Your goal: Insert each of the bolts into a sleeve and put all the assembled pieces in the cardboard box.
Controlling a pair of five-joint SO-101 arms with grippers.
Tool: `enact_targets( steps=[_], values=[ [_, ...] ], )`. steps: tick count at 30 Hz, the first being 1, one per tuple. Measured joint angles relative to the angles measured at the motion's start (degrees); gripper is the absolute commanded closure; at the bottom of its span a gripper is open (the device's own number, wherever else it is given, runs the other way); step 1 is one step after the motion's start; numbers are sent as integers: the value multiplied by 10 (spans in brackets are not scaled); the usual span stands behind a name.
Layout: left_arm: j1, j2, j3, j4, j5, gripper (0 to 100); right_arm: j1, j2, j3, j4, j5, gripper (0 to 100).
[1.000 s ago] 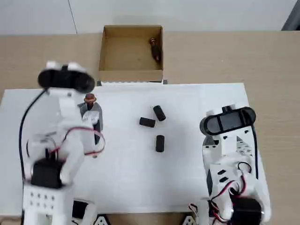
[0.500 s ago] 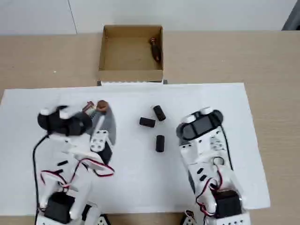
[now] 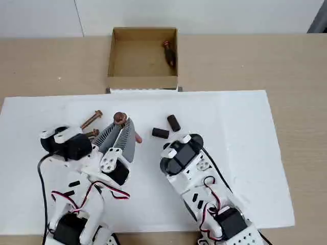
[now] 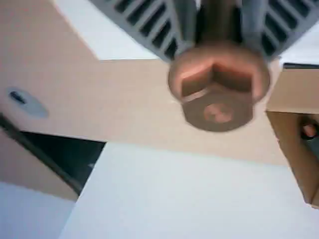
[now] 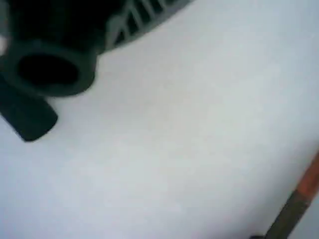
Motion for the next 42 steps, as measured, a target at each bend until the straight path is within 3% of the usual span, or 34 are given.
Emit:
enact_targets(
  steps=[10, 19, 42],
  values=[
    [59, 0, 2, -4, 58, 995, -15, 0, 20, -68, 0, 995],
    [60, 0, 55, -63, 58, 995, -49, -1, 20, -96, 18, 995],
    [65, -1, 105, -100, 61, 995, -50, 0, 20, -105, 30, 995]
  ],
)
